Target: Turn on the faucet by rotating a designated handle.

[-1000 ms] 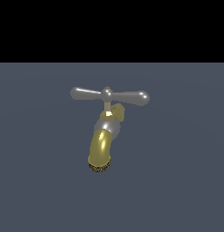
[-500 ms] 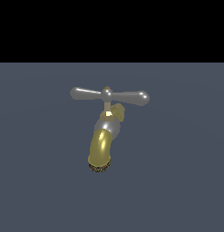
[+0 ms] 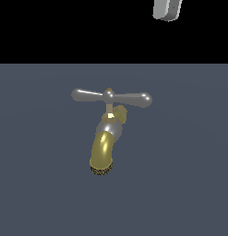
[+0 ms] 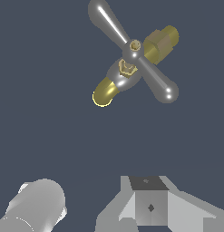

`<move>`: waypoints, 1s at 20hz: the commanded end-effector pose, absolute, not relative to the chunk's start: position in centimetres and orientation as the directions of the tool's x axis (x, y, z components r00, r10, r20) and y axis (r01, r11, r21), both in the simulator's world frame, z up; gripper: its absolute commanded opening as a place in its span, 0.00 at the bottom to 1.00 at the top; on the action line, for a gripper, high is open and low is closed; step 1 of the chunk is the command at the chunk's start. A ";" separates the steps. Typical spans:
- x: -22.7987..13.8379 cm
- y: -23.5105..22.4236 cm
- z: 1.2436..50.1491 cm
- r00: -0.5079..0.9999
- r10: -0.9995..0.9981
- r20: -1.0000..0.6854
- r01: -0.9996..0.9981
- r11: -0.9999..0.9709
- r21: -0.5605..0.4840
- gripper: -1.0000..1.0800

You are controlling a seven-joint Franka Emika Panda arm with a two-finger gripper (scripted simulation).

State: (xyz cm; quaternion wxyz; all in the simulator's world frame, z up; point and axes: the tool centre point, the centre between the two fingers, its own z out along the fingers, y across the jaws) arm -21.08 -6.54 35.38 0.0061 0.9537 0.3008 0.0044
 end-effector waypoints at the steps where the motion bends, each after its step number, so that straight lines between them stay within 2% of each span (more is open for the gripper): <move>1: -20.5 -6.9 34.0 0.779 0.627 0.004 0.626 -0.779 0.014 0.00; 20: -15.8 -8.0 24.0 0.413 0.911 -0.003 0.911 -0.413 0.007 0.00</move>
